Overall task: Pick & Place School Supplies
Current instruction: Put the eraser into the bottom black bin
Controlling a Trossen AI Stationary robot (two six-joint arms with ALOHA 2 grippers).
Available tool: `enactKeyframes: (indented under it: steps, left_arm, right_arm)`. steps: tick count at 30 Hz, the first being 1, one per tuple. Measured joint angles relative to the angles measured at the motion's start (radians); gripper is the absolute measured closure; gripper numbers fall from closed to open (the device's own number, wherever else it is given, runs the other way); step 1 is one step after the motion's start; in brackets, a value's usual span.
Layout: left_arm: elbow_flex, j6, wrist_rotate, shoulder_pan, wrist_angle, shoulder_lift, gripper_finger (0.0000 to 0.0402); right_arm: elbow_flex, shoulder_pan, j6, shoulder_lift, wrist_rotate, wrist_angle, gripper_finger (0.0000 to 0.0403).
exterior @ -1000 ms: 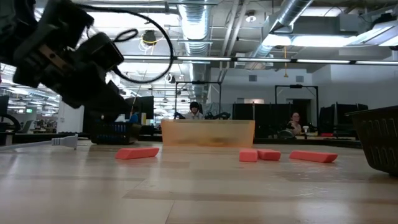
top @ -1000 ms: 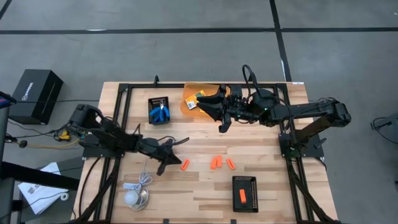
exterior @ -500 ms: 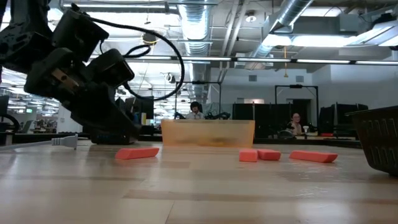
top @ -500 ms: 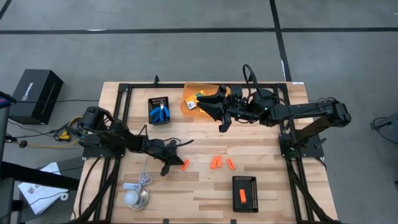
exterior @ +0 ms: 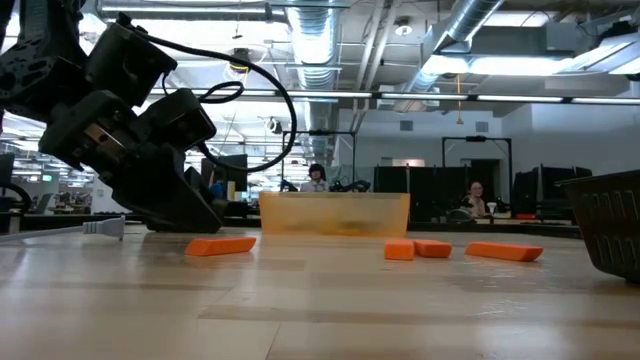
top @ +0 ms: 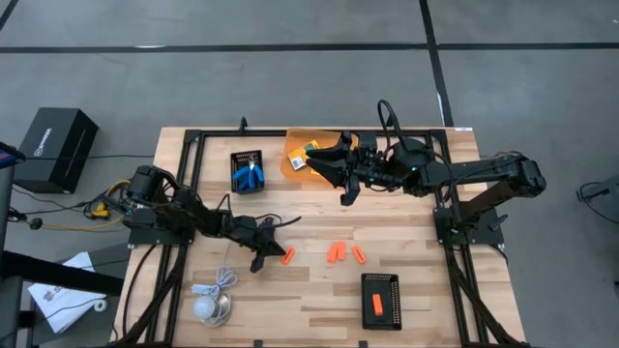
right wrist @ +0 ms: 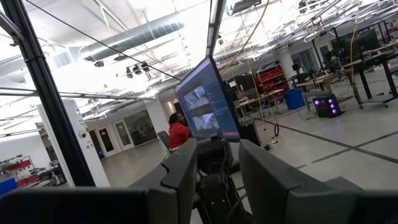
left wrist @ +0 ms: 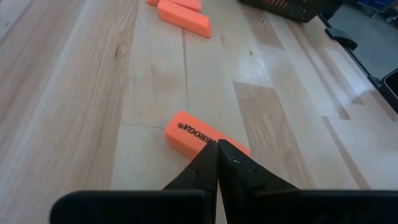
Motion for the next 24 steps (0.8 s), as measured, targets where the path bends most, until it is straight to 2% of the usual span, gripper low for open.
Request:
enactKeyframes:
  steps: [15,19,24]
  left_arm:
    - [0.001,0.000,0.013,0.000,-0.020,-0.001,0.0399]
    - [0.024,0.000,0.051,0.000,-0.013,-0.002,0.0399]
    - [0.054,0.011,0.051,0.000,-0.020,-0.002,0.0399]
  right_arm:
    - [0.000,0.000,0.000,0.000,0.000,0.006,0.0291]
    - [0.000,0.000,0.000,0.000,0.000,0.005,0.0291]
    - [0.000,0.000,0.000,0.000,0.000,0.006,0.0291]
